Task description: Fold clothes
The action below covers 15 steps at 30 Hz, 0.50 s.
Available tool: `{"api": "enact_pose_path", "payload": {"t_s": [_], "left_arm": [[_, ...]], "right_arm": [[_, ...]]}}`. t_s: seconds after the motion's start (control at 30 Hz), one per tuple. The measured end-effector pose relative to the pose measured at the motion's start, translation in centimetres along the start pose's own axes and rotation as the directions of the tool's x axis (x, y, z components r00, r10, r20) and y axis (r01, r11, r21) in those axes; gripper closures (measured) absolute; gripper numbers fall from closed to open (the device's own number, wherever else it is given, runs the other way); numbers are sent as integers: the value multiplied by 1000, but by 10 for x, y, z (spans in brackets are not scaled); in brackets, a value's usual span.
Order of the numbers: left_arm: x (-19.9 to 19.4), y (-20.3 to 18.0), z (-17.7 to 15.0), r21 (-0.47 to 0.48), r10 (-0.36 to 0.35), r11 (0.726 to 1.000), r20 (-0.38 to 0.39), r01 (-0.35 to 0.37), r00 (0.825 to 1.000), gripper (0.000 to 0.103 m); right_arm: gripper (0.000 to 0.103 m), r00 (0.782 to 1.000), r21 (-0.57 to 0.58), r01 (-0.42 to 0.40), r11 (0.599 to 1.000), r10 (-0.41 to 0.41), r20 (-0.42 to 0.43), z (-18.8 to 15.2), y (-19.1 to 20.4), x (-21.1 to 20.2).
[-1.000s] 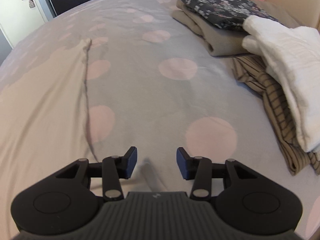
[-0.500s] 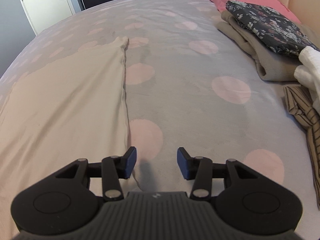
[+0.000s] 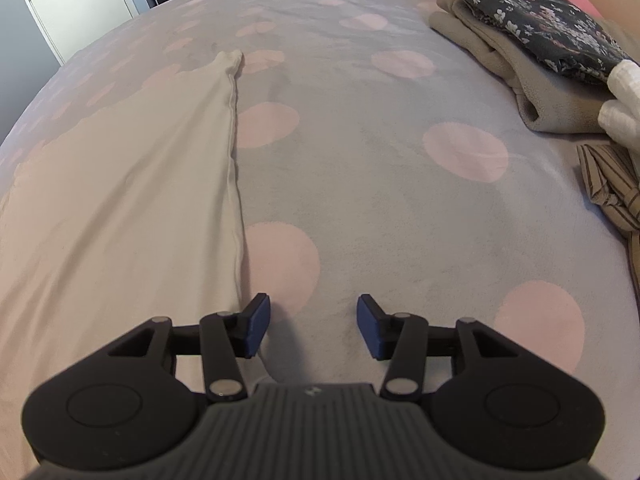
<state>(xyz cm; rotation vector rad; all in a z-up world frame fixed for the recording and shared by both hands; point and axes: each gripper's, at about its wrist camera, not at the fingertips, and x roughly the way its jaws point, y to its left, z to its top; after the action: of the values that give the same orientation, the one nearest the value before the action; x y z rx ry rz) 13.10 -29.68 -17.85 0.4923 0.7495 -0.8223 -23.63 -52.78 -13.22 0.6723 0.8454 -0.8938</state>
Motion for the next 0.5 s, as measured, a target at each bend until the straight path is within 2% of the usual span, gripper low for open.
{"api": "enact_pose_path", "payload": {"t_s": [0.07,0.1,0.17,0.5], "left_arm": [[0,-2,0,2,-10,1000,0,10,1000,95],[0,-2,1,7,-18,1000,1,18,1000,100],[-1,6,1,-33,-19,999,1,19,1000,103],[-7,50,1,-230,-23,973,4,23,1000,103]], "right_arm": [[48,1000,-4,1,1000,-2,-1,1,1,1],[48,1000,-6,3,1000,-3,-1,1,2,1],[48,1000,-9,5,1000,-5,-1,0,1,0],[48,1000,5,1,1000,-1,12,1,-2,-2]]}}
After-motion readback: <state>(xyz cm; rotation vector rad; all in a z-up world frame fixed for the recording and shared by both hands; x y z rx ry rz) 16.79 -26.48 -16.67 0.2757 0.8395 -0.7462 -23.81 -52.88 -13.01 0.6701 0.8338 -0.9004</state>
